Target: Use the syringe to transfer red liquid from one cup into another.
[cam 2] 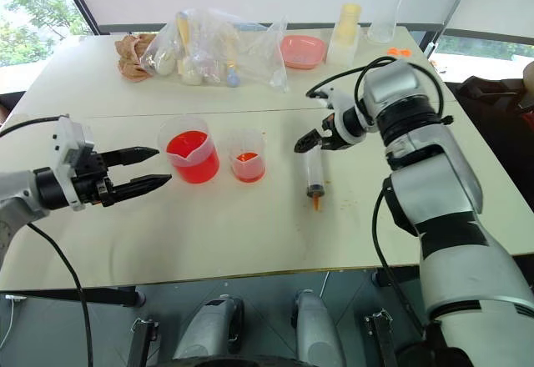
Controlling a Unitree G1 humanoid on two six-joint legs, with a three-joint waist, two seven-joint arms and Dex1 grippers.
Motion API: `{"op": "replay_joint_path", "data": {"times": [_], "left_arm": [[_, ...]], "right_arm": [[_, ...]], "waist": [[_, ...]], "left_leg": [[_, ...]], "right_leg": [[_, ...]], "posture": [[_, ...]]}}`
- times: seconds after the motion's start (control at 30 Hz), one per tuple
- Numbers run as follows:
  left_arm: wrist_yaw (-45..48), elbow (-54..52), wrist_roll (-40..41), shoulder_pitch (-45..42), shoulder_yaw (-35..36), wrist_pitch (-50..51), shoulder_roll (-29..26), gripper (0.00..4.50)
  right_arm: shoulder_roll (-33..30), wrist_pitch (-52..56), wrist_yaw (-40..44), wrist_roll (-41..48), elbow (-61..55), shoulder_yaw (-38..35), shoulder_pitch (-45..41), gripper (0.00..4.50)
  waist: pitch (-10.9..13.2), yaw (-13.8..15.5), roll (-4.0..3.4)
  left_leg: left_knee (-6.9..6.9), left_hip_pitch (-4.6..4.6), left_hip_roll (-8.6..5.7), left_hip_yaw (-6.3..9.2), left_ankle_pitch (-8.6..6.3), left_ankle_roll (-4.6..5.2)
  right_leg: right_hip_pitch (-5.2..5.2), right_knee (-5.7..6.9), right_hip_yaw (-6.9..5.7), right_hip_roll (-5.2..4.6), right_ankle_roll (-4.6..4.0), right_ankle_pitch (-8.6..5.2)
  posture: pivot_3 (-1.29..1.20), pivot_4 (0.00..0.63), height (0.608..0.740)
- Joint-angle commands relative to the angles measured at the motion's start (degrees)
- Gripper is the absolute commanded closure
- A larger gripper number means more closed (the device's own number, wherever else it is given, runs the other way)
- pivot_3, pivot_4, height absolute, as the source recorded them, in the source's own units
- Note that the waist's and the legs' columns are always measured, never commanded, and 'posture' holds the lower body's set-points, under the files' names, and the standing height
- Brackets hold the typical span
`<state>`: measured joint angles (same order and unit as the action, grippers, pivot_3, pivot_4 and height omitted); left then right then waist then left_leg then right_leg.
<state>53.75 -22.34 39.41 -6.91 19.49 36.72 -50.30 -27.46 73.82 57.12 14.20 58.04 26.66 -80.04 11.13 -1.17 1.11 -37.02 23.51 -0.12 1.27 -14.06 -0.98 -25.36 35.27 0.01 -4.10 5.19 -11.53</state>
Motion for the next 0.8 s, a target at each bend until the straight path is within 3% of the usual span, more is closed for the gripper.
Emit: {"op": "replay_joint_path", "data": {"times": [0.03, 0.13, 0.27, 0.33, 0.43, 0.5, 0.7, 0.8], "left_arm": [[-2.1, -3.3, 0.0, 1.4, 2.4, -1.1, 0.7, 1.15], [-3.5, -4.4, -0.1, 2.8, 2.6, -1.6, 1.8, 1.15], [-5.4, -5.1, -0.8, 3.4, 2.1, -2.4, 3.0, 1.15], [-6.1, -5.2, -1.7, 3.7, 1.3, -3.0, 3.5, 1.15], [-6.4, -5.5, -2.2, 4.3, 0.8, -3.4, 3.6, 1.15], [-6.4, -5.2, -2.1, 4.1, 1.0, -3.4, 3.4, 1.15], [-5.6, -2.8, -2.0, 2.0, 1.3, -3.2, 2.2, 1.15], [-4.7, -0.3, 0.2, 1.0, 4.7, -1.9, 1.4, 1.15]], "right_arm": [[1.8, -1.8, 2.6, -3.3, 2.6, 0.8, -2.5, 0.06], [4.4, -3.9, 1.6, -5.8, 5.5, -0.1, -2.1, 0.06], [7.1, -9.5, -6.7, -8.4, 9.7, -4.7, -0.5, 0.06], [7.9, -11.4, -9.9, -8.8, 11.3, -7.3, 0.3, 0.87], [8.2, -11.4, -11.3, -9.8, 12.7, -9.4, 1.2, 2.48], [8.4, -9.9, -10.8, -10.4, 12.8, -10.2, 1.8, 3.02], [7.9, -7.4, -9.4, -9.8, 9.6, -13.5, 3.4, 3.02], [5.7, -10.2, -6.2, -7.6, 3.4, -16.9, 0.2, 3.02]], "waist": [[0.0, 0.0, 0.0], [0.0, 0.0, 0.0], [-0.1, -0.1, 0.07], [-0.1, -0.1, 0.09], [-0.1, -0.2, 0.1], [-0.1, -0.2, 0.11], [-0.1, -0.2, 0.13], [-0.1, -0.2, 0.09]], "left_leg": [[0.0, 0.0, 0.0, 0.0, 0.0, 0.0], [0.0, -0.01, 0.0, 0.02, 0.0, 0.0], [-0.01, -0.13, 0.0, 0.03, 0.0, -0.01], [-0.02, -0.19, 0.0, 0.04, 0.01, -0.01], [-0.04, -0.26, 0.0, 0.04, 0.02, -0.03], [-0.04, -0.36, 0.0, 0.06, 0.02, -0.03], [0.0, -0.68, 0.01, 0.12, 0.01, -0.02], [0.01, -0.67, 0.01, 0.12, 0.01, -0.02]], "right_leg": [[0.0, 0.0, 0.0, 0.0, 0.0, 0.0], [0.0, 0.04, -0.01, 0.0, 0.0, 0.0], [0.11, 0.04, -0.01, 0.02, -0.01, 0.0], [0.19, 0.04, -0.01, 0.02, -0.02, 0.0], [0.27, 0.04, -0.01, 0.03, -0.06, -0.02], [0.38, 0.04, -0.01, 0.05, -0.13, -0.06], [0.73, -0.04, -0.02, 0.07, -0.22, -0.13], [0.74, -0.05, -0.02, 0.08, -0.22, -0.13]], "posture": [[0.0, 0.15, 0.74], [0.0, 0.15, 0.74], [0.0, 0.15, 0.74], [0.0, 0.15, 0.74], [0.0, 0.15, 0.74], [0.0, 0.15, 0.74], [0.0, 0.15, 0.74], [0.0, 0.15, 0.74]]}}
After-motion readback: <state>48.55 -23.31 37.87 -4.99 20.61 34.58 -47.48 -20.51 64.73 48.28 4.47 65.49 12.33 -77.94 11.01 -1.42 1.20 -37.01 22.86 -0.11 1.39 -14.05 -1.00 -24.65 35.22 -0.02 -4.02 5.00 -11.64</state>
